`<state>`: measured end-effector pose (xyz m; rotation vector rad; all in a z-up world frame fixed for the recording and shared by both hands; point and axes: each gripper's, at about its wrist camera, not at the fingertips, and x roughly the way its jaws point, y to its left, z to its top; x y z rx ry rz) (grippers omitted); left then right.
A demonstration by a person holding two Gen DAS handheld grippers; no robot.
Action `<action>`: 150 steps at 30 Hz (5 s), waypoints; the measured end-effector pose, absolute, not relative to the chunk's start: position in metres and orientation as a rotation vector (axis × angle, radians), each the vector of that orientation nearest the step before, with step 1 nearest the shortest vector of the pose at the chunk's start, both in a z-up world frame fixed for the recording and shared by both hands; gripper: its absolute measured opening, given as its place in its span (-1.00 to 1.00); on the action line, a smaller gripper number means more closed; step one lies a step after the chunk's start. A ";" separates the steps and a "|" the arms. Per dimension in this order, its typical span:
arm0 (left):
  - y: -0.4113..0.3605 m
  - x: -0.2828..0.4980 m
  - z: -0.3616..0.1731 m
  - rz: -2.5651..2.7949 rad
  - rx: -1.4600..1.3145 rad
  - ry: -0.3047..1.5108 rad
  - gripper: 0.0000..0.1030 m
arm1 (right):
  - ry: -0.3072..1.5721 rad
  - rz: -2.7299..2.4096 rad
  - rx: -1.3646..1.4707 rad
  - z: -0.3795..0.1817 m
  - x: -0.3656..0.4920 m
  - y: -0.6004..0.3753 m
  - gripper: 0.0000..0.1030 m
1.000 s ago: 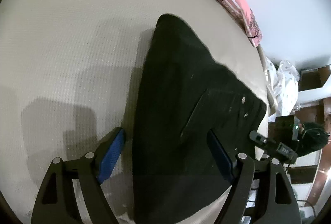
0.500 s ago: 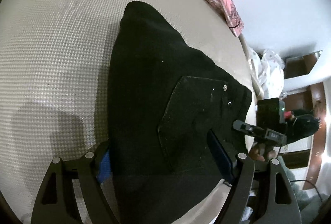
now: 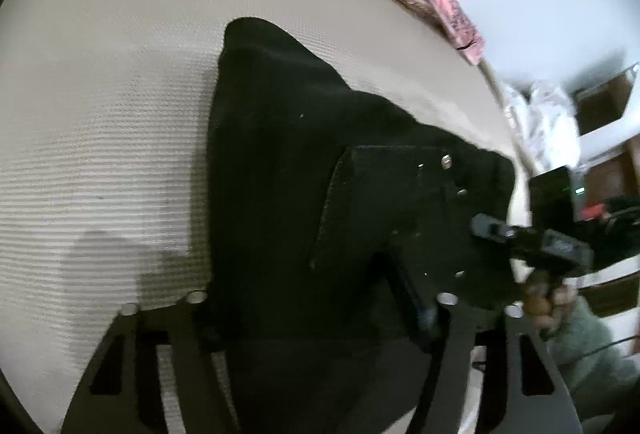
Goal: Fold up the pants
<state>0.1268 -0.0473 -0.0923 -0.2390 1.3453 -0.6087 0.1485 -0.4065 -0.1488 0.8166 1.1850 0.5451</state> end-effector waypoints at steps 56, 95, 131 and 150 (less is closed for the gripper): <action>0.000 0.277 -0.085 -0.432 -0.206 1.163 -0.44 | 1.131 0.471 0.651 -0.125 0.319 -0.337 -0.48; 0.007 0.096 -0.061 -0.089 0.066 0.995 0.34 | 0.965 0.146 0.243 -0.072 0.148 -0.291 0.23; 0.000 0.072 -0.064 -0.054 0.102 0.952 0.34 | 0.956 0.106 0.108 -0.067 0.114 -0.243 0.44; 0.000 0.072 -0.064 -0.057 0.109 0.950 0.34 | 0.988 0.121 0.109 -0.072 0.115 -0.240 0.44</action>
